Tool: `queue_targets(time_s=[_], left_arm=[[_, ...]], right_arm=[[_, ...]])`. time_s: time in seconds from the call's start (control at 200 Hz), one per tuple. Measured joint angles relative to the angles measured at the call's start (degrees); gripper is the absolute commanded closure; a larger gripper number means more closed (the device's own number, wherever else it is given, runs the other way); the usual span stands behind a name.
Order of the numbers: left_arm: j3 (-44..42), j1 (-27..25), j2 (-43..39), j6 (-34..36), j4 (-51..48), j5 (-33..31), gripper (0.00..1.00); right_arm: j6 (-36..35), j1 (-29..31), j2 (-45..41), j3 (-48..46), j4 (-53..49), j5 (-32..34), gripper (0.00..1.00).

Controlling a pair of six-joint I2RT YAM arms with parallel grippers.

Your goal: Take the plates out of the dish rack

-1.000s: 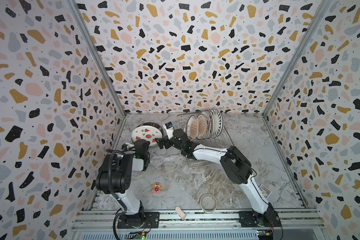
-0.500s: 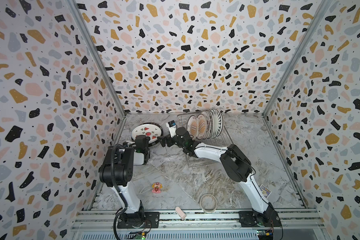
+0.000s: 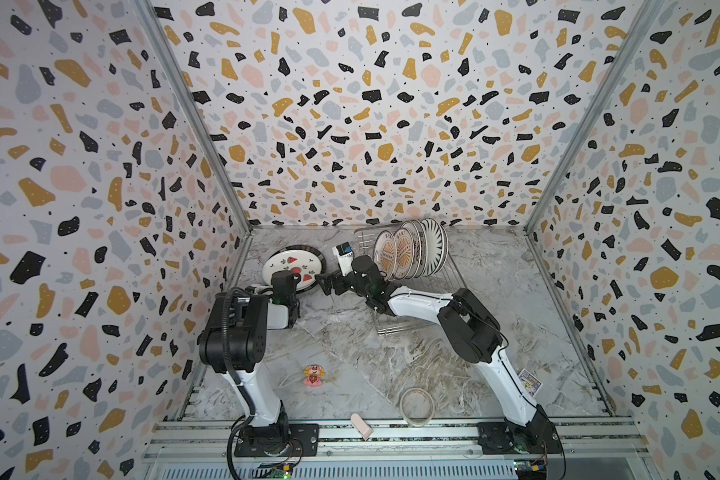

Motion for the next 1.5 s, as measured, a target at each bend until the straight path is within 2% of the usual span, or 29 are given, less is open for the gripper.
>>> queue_targets(time_s=[0.09,0.25,0.426,0.531,0.731,0.901,1.502], left_arm=[[0.68,0.02,0.55,0.2,-0.13,-0.74,0.69],[1.44,0.0,0.63,0.79,-0.35,-2.21,0.57],[2.71,0.0,0.79,1.99,-1.84,-2.67,0.55],[2.71,-0.02,0.52,2.43,-1.66,-4.02,0.42],[3.06,-0.11,0.11,3.45,-2.51,-5.79,0.42],[3.17,-0.37,0.07,3.61,-2.47,-8.07,0.33],[3.34,-0.92,-0.13,6.47,-2.38,-10.69,0.28]], right_arm=[[0.15,0.0,0.0,0.0,0.11,-0.2,0.0],[0.46,-0.15,0.0,-0.02,0.57,-0.96,0.01],[1.05,-0.63,0.0,-0.5,1.92,-2.1,0.01],[1.07,-0.87,0.0,-0.96,2.29,-2.29,0.01],[1.25,-0.9,0.0,-1.4,2.64,-2.43,0.01],[1.27,-0.9,-0.07,-1.66,2.78,-2.54,0.01],[1.25,-0.68,-2.05,-6.19,4.22,-2.89,0.01]])
